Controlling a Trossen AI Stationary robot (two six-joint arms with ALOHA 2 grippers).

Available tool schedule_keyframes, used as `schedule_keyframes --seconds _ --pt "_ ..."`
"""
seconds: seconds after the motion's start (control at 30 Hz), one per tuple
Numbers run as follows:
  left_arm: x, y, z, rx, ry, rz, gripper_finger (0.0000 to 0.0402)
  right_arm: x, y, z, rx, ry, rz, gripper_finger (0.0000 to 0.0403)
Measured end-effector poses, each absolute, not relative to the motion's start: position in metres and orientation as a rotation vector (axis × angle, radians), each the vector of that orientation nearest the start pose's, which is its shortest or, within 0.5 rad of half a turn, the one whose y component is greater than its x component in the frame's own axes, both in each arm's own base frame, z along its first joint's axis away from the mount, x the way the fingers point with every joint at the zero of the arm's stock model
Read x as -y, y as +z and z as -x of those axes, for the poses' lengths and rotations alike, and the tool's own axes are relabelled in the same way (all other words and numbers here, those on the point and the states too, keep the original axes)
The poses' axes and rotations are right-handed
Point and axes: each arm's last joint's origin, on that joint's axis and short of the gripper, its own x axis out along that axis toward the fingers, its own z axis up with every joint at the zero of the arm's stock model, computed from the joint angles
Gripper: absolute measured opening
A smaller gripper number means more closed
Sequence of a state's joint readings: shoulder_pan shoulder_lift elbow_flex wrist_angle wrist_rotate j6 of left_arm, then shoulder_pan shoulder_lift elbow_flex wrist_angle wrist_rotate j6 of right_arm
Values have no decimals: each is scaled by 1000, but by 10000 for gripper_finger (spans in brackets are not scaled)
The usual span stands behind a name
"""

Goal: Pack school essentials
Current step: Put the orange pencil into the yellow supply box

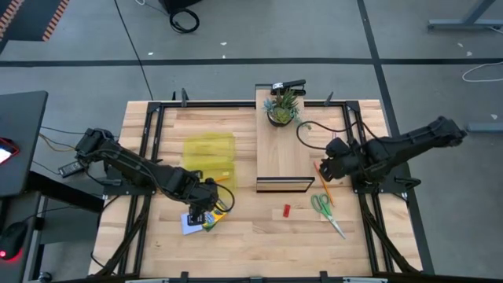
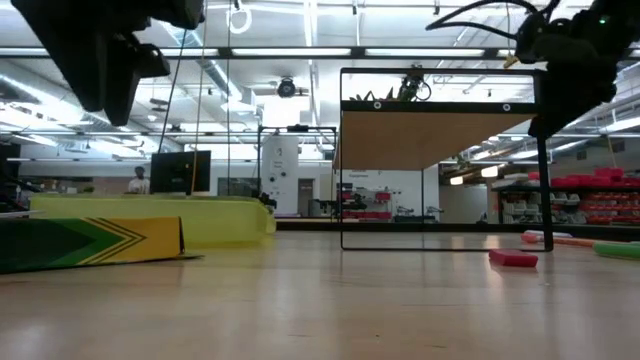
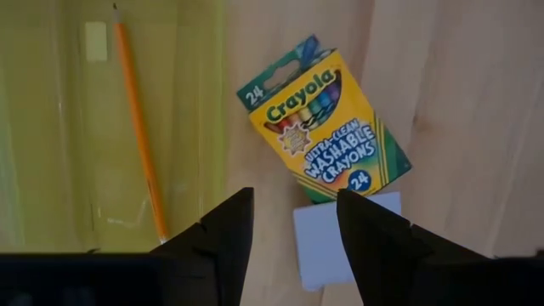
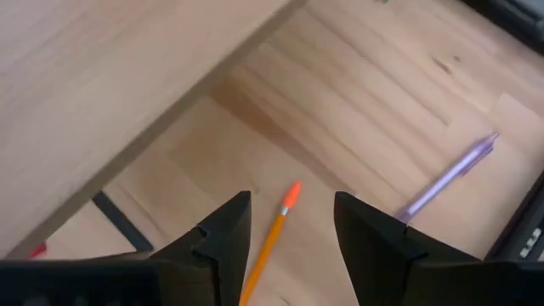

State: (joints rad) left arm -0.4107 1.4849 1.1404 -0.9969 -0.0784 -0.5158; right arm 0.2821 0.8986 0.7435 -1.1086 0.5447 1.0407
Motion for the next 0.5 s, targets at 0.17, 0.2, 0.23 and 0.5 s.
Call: schedule_keyframes --seconds 0.17,0.2,0.23,0.5 --pt "106 254 -251 -1309 52 88 177 -27 233 -131 -890 -781 -422 174" --pt "106 255 -251 -1310 50 82 177 -27 230 -131 -890 -784 -426 174" --pt "106 256 -251 -1311 52 75 178 -27 227 -131 -890 -787 -431 174" --pt "105 257 -249 -1320 55 46 172 -28 195 -128 -952 -757 -479 174"
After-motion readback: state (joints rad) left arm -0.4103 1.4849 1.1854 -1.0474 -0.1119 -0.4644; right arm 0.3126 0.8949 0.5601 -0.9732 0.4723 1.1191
